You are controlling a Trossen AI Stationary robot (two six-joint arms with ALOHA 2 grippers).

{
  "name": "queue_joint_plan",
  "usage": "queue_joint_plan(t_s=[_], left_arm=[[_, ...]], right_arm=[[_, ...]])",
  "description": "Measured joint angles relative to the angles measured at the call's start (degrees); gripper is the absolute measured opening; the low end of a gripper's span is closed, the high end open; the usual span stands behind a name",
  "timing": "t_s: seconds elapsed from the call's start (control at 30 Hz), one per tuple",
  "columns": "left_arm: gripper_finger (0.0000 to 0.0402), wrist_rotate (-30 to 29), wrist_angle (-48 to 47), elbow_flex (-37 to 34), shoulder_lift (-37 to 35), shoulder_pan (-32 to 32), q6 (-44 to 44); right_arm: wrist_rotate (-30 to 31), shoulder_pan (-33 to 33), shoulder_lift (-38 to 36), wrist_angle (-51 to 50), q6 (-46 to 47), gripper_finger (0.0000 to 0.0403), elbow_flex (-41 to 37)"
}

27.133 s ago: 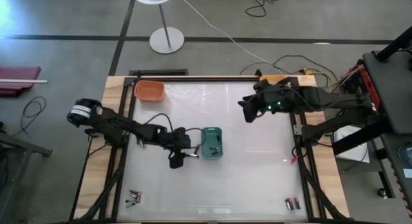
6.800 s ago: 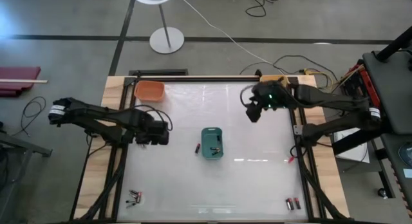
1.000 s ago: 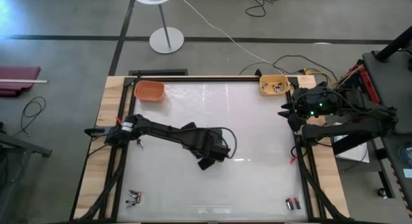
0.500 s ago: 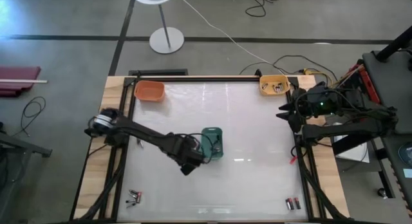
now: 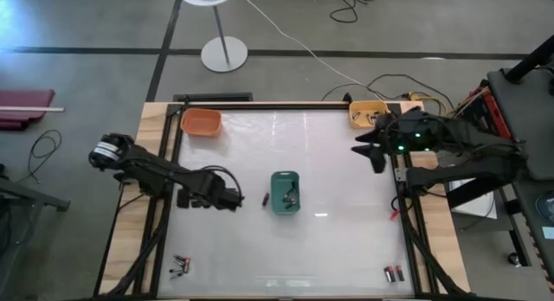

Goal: Sort batteries
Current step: Put the black battery into the yellow bin

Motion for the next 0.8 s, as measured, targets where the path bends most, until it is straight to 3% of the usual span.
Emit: queue_joint_plan(t_s=[0.17,0.33,0.47,0.8], left_arm=[[0.0157,-0.15,-2.62,-4.52,-1.73,-1.06,-12.53],[0.0160,-0.19,-4.07,-9.16,-1.62,-1.09,-21.44],[0.0160,-0.24,-3.98,-11.51,-1.71,-1.09,-22.09],[0.0160,-3.13,0.19,-15.23,-1.69,-1.09,-27.79]], right_arm=[[0.00,0.00,6.06,8.22,-1.42,0.0201,0.00],[-0.53,0.00,12.42,10.11,-1.37,0.0199,2.40],[-3.39,0.00,17.08,9.20,-1.41,0.0201,5.27],[-3.74,0.00,21.53,8.76,-2.52,0.0194,10.36]])
